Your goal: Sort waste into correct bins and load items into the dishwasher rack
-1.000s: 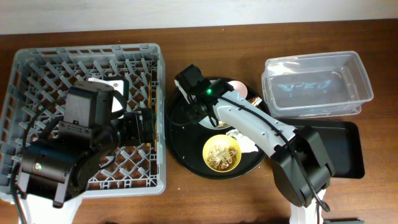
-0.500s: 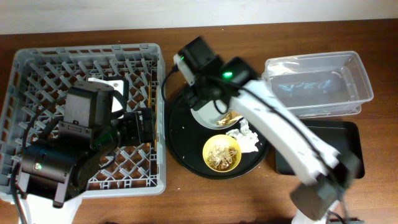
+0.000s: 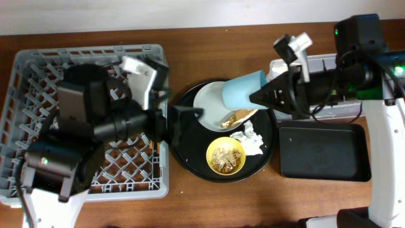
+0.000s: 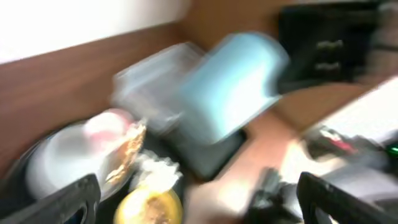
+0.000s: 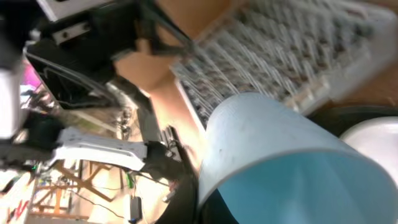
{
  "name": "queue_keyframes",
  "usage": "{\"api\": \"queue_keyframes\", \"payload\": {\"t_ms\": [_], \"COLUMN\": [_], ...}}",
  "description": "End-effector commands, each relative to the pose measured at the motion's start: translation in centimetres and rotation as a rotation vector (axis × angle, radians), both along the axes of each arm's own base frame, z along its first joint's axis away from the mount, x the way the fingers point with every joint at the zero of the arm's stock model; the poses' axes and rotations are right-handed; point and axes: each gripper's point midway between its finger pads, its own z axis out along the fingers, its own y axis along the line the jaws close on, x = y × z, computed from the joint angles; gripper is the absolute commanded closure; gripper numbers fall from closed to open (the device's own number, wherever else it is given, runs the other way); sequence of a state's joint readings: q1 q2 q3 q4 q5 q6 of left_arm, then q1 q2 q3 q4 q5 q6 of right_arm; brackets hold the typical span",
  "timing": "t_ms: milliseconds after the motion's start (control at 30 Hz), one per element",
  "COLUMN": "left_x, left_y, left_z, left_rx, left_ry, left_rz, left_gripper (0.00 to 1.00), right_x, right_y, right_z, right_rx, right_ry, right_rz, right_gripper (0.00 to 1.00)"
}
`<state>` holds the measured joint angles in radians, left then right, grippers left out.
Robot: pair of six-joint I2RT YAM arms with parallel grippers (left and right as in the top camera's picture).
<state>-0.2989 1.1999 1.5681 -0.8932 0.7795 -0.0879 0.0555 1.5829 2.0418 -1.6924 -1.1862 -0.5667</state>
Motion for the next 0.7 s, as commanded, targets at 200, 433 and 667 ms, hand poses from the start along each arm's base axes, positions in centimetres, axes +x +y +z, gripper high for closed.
{"api": "queue_keyframes", "payload": {"t_ms": [200, 433, 667], "left_x": [-1.2, -2.1, -2.7], "left_y": [-2.7, -2.0, -2.0], "left_z": [1.3, 4.0, 4.4], "left_rx": [-0.208, -0.306, -0.324], "left_ry": [0.043, -0.070, -0.072], "left_rz": [-0.367, -0.509, -0.549], "left_gripper": [0.01, 0.01, 0.01], "right_x": [-2.7, -3.7, -3.9], "right_y": [1.8, 3.2, 3.3], "right_z": [5.8, 5.4, 5.8], "right_rx": [0.345, 0.322, 0.344], "right_ry": [-0.075, -0.077, -0.112], "right_rz": [0.169, 0.224, 0.244], "right_gripper": [0.96, 0.96, 0.96]}}
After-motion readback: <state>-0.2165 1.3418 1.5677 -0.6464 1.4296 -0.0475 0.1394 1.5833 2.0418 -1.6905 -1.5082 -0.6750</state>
